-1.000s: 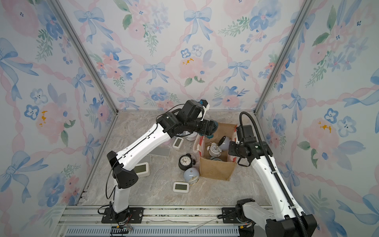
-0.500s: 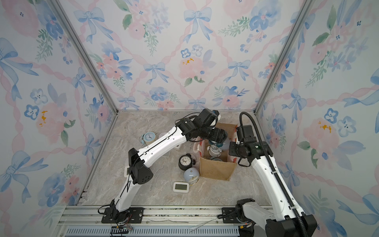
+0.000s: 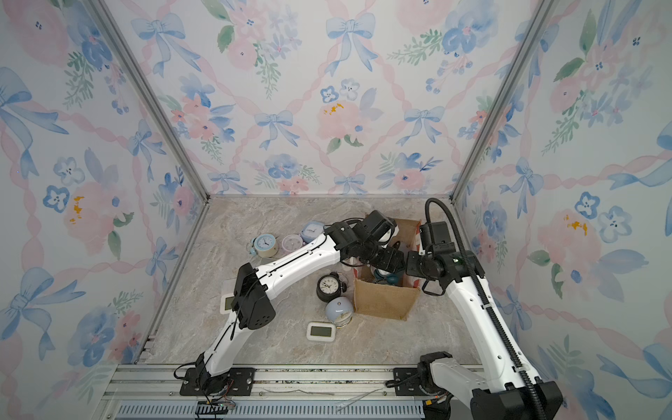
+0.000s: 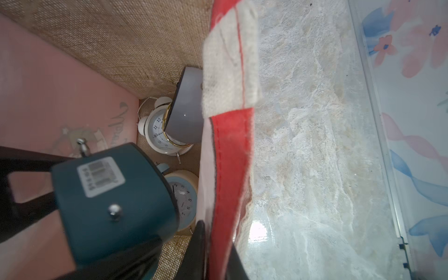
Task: Put the alarm clock into the canvas bag
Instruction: Place the alarm at the canvas bag.
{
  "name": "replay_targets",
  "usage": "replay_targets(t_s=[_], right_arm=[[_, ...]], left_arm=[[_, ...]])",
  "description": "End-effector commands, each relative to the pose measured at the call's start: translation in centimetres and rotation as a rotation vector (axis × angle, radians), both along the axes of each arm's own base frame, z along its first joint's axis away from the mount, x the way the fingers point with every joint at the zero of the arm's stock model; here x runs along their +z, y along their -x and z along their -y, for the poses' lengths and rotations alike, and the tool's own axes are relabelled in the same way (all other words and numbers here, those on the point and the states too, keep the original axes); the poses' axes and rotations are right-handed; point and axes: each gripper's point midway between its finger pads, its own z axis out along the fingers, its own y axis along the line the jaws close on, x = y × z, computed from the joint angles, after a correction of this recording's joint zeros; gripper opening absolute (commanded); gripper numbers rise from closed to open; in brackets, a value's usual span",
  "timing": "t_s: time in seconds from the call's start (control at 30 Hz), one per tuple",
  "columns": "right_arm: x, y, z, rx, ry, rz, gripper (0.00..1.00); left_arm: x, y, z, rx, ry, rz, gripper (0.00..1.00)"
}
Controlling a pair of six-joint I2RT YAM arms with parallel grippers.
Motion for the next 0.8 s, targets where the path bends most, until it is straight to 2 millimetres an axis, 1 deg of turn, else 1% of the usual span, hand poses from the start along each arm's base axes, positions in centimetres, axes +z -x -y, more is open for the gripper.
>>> replay_targets(t_s=[0.0, 0.2, 0.3, 0.47, 0.77], right_arm=[[1.1, 0.3, 0.3, 0.004, 0.013, 0.016, 0.13], [1.3, 0.3, 0.2, 0.007, 0.013, 0.023, 0.13], [1.4, 0.2, 0.2, 0.009, 0.010, 0.023, 0.13], [1.4, 0.1, 0.1, 0.010, 0.007, 0.022, 0.13], [1.5, -0.1, 0.1, 0.011, 0.008, 0.025, 0.13]], left_arm=[[-1.6, 1.3, 0.6, -0.029, -0.006, -0.051, 0.50], [-4.3, 2.8, 0.2, -0.056, -0.059, -0.096, 0.50], [-5.3, 3.3, 0.3, -0.073, -0.073, -0.112, 0.50], [-6.7, 3.3, 0.3, -0.079, -0.093, -0.128, 0.50], [-10.3, 3.7, 0.1, -0.104, -0.145, -0.165, 0.50]])
